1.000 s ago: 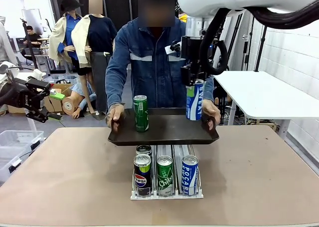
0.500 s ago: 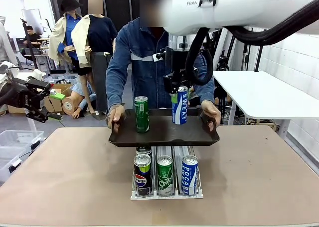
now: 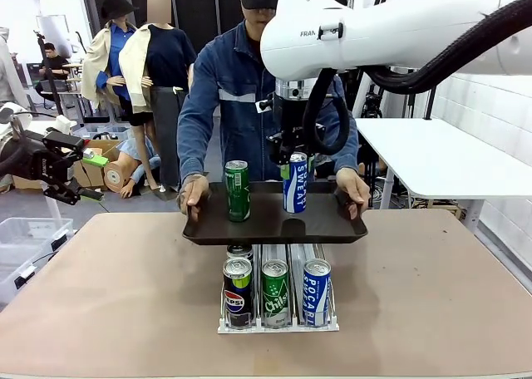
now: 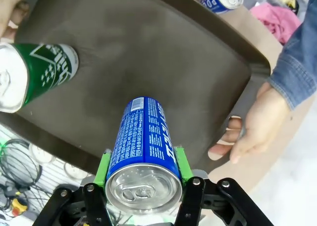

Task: Retrieve and hand over the desired beverage to the person.
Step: Place the picked can on the Handle tray extended by the person.

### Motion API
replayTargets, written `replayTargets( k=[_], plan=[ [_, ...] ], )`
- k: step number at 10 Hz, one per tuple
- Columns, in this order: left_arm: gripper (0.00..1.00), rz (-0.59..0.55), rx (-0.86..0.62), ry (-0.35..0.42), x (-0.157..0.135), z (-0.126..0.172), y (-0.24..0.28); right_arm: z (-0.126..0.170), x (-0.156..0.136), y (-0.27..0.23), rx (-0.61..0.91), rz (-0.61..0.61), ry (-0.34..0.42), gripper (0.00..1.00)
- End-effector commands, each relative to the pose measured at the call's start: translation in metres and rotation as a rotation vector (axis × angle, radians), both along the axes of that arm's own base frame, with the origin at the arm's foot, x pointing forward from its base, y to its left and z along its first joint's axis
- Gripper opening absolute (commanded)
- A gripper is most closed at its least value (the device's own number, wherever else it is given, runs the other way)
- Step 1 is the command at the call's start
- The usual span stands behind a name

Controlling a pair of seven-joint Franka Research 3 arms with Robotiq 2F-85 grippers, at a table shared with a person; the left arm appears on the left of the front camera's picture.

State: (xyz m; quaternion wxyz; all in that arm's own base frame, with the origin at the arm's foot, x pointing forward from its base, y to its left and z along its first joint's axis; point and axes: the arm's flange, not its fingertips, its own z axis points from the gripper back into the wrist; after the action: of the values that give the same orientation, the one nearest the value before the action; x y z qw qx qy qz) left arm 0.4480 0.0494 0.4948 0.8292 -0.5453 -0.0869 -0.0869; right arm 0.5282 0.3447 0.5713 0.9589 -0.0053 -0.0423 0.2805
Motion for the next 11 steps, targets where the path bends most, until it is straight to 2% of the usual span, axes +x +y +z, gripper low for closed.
replayTargets(
  k=[1,6,11],
  plan=[
    [1.0,0.004,-0.003,-0.005,0.0,0.002,0.0,0.007,0.017,0.001,0.011,-0.051,0.007,0.0],
    [1.0,0.004,-0.003,-0.005,0.0,0.002,0.0,-0.009,0.042,-0.01,0.049,-0.077,0.122,0.0],
    [1.0,0.004,-0.003,-0.005,0.0,0.002,0.0,-0.011,0.044,-0.014,0.044,-0.082,0.136,0.0]
  ],
)
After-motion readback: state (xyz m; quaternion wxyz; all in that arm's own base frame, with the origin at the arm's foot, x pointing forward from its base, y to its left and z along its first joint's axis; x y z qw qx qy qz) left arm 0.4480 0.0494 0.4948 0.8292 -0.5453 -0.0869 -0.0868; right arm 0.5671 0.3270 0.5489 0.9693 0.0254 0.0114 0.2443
